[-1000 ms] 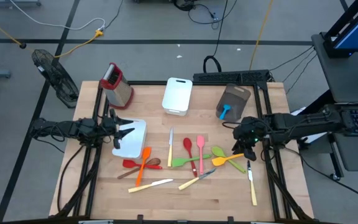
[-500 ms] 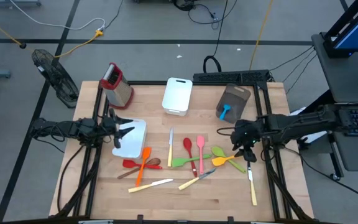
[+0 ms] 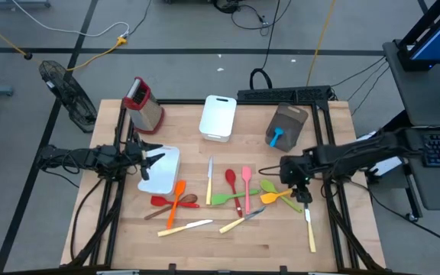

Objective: Pick & Place Kitchen Items
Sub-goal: Put the yellow spatula into the black bin

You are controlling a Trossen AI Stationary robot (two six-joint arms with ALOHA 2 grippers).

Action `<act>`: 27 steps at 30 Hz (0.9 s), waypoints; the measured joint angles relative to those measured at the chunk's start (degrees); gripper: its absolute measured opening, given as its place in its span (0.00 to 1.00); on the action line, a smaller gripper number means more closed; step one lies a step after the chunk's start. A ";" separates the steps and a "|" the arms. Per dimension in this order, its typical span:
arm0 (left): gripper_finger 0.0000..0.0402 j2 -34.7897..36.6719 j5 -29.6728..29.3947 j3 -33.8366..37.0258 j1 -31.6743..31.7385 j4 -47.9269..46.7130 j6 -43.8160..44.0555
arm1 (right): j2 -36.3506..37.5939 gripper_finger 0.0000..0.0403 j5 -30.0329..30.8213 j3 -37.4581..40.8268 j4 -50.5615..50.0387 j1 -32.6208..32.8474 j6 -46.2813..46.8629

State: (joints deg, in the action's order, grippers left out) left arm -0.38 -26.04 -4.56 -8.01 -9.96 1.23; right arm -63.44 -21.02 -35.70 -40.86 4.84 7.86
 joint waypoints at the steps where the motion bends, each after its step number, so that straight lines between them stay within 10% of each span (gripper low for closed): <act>1: 0.42 0.01 0.00 0.00 0.00 0.00 0.00 | -0.44 0.46 0.12 0.00 0.02 0.58 0.01; 27: 0.42 0.00 0.00 0.00 0.00 0.02 -1.03 | -14.84 0.45 13.95 -0.24 -0.75 6.20 4.51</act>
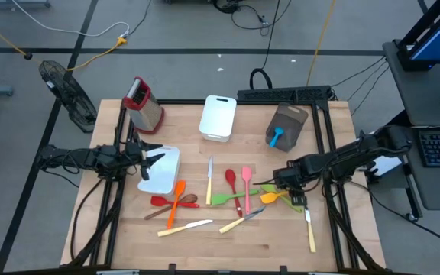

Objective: Pick & Place Kitchen Items
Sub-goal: Put the yellow spatula into the black bin

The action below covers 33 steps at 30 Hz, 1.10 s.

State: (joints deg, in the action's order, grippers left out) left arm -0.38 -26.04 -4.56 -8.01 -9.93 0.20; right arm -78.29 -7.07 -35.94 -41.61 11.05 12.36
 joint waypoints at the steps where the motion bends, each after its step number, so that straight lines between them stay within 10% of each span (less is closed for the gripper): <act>1: 0.42 0.02 0.00 0.00 0.00 0.00 -0.04 | -0.33 0.43 0.02 0.02 -0.12 0.00 0.02; 13: 0.42 0.00 0.01 0.00 0.00 0.00 -0.05 | -0.60 0.08 1.04 0.20 -0.39 -0.07 0.03; 33: 0.42 0.00 0.44 0.00 0.00 0.20 1.80 | 7.56 0.07 -1.59 0.42 -0.75 0.02 7.57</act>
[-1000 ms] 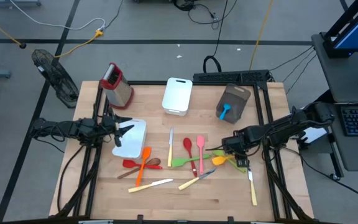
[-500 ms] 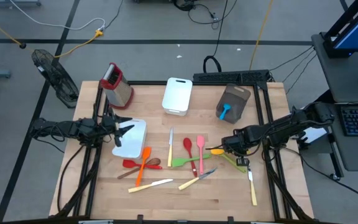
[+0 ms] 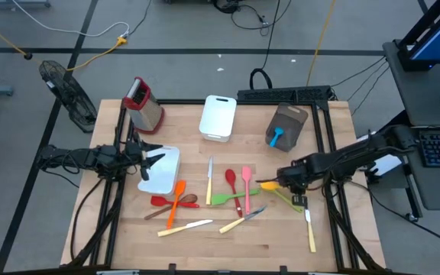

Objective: Pick & Place Kitchen Items
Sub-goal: Put the yellow spatula into the black bin

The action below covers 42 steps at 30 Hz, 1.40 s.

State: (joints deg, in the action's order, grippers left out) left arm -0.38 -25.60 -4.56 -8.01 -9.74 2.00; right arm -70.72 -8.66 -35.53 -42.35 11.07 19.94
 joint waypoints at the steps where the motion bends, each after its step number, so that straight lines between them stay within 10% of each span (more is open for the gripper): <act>1: 0.42 0.00 0.04 0.00 0.00 0.02 -0.02 | 0.62 0.07 -0.03 -0.06 0.24 -0.06 0.40; 24: 0.42 0.00 0.02 0.00 0.00 0.15 -0.02 | 18.15 0.07 -1.66 -0.66 24.06 -0.43 28.35; 42: 0.42 0.02 0.04 0.00 0.00 0.15 -0.04 | 21.12 0.07 0.73 -0.72 43.01 -14.77 58.87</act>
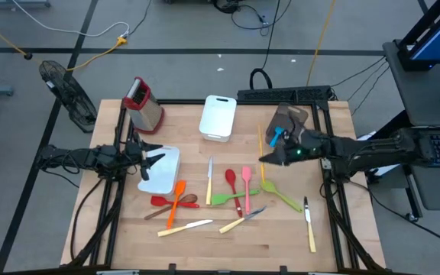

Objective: Pick & Place Kitchen Items
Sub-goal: Put the yellow spatula into the black bin

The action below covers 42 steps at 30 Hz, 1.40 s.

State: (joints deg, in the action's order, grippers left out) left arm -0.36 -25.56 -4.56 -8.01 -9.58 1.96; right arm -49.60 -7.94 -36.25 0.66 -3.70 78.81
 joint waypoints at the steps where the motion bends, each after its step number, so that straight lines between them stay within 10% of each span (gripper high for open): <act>1: 0.42 -0.02 0.00 0.00 0.00 0.00 0.00 | 0.63 0.07 0.38 0.00 0.42 -0.78 1.45; 22: 0.42 -0.02 0.00 0.00 0.00 0.00 0.00 | 15.60 0.07 -3.15 0.00 -24.25 -18.35 21.82; 42: 0.42 -0.01 0.00 0.00 0.00 0.00 0.00 | 4.60 0.07 -32.64 0.02 -25.77 -45.98 15.44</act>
State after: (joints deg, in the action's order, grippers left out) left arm -0.37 -25.56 -4.56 -8.01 -9.58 1.96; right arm -45.00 -40.58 -36.23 -25.12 -49.68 94.24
